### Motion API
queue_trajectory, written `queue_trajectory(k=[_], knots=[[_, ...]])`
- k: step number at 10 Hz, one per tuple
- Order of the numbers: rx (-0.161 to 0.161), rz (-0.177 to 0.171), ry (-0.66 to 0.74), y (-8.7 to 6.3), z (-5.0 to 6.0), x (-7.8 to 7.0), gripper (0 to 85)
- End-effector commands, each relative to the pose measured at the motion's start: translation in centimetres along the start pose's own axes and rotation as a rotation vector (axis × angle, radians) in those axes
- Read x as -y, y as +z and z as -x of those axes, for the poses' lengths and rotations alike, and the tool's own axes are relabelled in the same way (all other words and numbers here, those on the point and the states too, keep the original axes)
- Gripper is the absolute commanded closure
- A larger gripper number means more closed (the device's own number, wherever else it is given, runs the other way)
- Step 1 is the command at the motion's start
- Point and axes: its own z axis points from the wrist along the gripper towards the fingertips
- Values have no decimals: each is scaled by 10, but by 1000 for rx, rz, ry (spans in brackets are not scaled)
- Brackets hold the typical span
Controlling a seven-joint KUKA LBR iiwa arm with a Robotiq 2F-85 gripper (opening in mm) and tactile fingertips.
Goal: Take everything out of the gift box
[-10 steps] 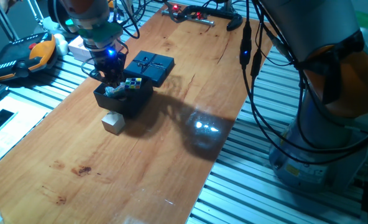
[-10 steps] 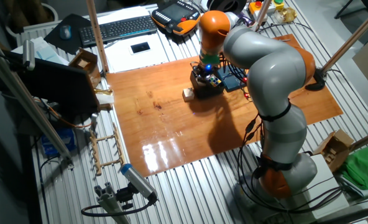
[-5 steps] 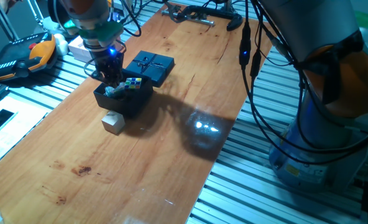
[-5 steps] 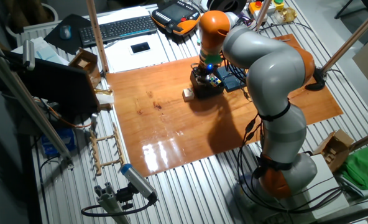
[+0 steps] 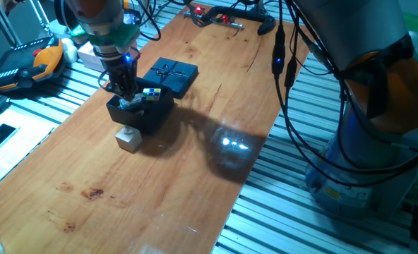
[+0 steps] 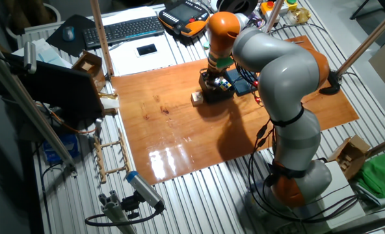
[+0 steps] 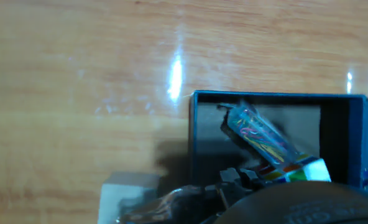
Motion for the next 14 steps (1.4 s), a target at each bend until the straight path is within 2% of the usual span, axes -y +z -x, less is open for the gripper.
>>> queue_trajectory(k=[1,3,5,6,8,10,12,14], knots=[[-4,-9,-128,0,0,0,843],[-22,-42,-176,0,0,0,843],[-8,-58,-209,2,3,3,843],[2,-50,-217,3,6,6,817],[38,-58,-213,8,10,13,587],[56,-58,-215,15,15,20,363],[63,-57,-231,18,21,26,313],[66,-58,-261,24,28,34,300]])
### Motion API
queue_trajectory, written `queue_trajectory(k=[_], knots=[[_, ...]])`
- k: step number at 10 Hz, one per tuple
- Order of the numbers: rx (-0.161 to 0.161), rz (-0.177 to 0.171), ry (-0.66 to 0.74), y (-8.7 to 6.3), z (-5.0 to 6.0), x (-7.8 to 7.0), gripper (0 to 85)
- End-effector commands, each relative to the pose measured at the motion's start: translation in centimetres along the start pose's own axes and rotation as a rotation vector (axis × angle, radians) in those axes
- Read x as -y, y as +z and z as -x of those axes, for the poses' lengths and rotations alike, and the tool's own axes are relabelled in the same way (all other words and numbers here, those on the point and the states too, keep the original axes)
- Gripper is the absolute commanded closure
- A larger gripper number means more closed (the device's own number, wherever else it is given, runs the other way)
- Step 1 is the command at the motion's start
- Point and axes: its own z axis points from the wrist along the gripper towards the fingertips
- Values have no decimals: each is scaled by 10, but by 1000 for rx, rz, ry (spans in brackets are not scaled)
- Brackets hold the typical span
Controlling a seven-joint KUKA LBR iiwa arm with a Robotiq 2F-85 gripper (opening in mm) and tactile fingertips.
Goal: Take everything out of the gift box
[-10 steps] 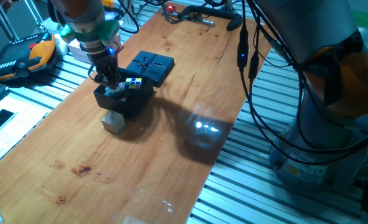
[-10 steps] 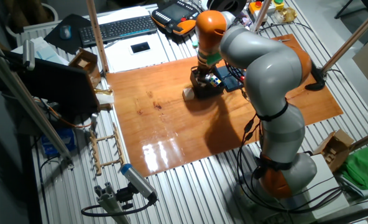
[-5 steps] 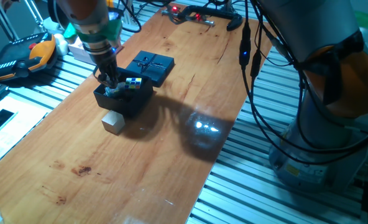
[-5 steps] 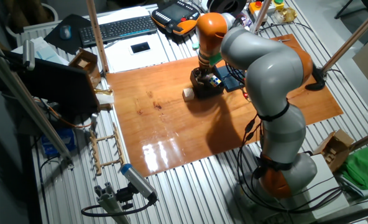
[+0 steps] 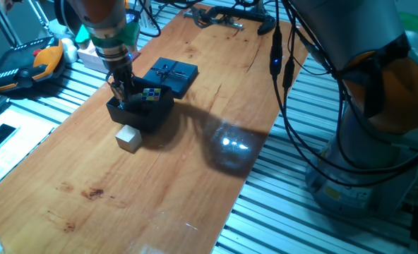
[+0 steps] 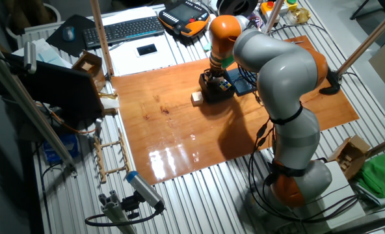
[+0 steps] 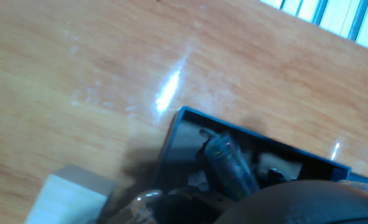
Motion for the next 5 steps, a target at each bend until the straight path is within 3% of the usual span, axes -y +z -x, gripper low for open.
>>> queue_trajectory(k=[1,5], knots=[[2,5,-7,3,0,3,303],[9,6,-21,15,1,9,307]])
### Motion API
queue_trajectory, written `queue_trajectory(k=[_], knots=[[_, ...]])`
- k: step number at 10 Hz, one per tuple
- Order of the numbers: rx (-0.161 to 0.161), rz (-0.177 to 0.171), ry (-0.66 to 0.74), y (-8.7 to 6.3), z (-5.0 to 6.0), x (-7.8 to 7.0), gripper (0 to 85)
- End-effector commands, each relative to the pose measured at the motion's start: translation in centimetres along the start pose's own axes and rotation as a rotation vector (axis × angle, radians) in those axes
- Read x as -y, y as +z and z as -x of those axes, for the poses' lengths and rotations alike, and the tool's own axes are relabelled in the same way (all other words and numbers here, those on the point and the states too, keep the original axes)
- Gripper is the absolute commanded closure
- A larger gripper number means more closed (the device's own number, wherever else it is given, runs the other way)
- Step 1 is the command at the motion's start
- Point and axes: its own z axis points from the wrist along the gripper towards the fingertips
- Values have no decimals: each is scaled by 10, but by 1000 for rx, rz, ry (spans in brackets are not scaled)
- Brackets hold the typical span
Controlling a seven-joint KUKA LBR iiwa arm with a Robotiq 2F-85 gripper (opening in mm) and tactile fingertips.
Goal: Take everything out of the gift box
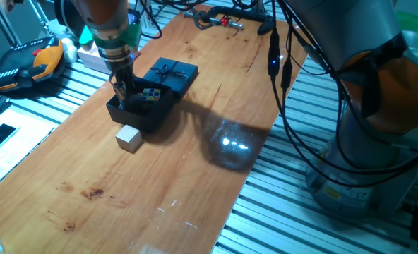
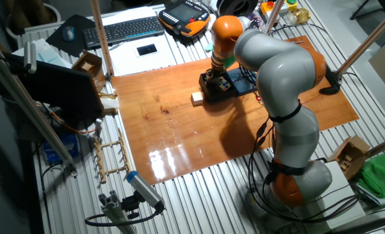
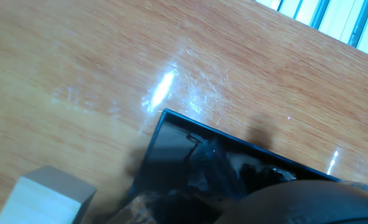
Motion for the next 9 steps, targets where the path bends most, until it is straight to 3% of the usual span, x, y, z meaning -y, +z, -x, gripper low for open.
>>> queue_trajectory(k=[1,9], knots=[[1,2,0,2,0,1,310],[36,-13,-10,19,1,-5,313]])
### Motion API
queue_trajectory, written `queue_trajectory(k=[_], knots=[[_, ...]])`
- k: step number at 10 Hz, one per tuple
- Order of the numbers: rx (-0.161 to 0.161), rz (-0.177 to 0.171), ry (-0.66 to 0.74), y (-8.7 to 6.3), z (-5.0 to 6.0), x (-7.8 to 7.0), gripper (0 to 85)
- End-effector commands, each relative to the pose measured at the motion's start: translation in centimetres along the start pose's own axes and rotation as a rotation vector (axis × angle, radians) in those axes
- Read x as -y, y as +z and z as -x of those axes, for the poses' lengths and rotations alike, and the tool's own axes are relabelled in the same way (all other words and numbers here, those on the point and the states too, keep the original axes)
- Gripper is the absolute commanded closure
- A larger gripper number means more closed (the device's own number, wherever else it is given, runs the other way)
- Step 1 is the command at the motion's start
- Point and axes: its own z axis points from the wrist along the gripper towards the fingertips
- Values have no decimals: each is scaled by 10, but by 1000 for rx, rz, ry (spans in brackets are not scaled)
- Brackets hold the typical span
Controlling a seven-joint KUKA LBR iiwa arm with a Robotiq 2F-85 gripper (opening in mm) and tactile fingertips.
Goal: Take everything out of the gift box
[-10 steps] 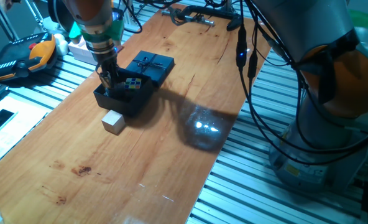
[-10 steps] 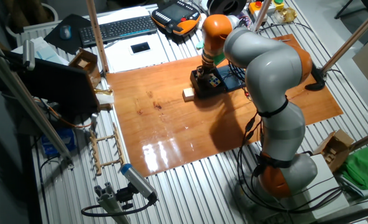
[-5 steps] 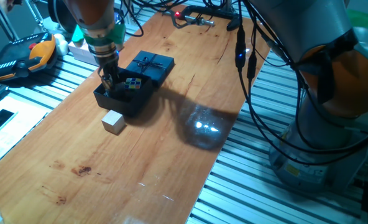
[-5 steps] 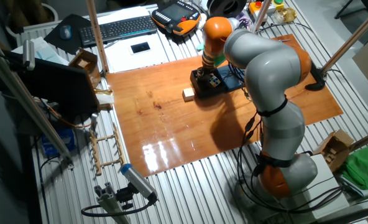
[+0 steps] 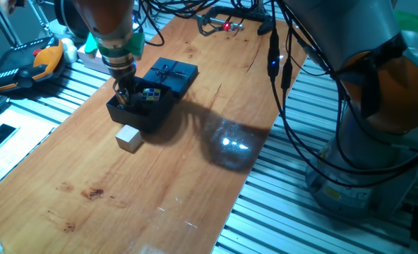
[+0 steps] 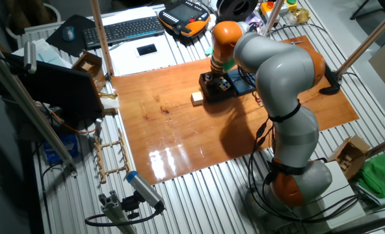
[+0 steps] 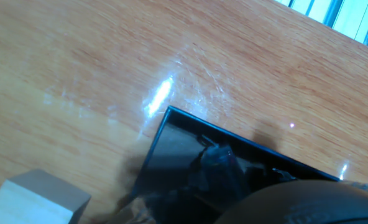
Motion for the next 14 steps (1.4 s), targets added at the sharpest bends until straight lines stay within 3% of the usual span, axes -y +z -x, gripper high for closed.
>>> queue_trajectory(k=[1,2,4,7,8,9,14], knots=[[2,1,0,1,1,0,317],[-3,2,0,2,1,1,367],[-23,11,0,0,2,2,550],[-34,16,0,-6,2,0,703],[-41,20,0,-9,3,-1,810],[-45,22,0,-11,4,-3,843],[-67,31,0,-36,4,-14,843]])
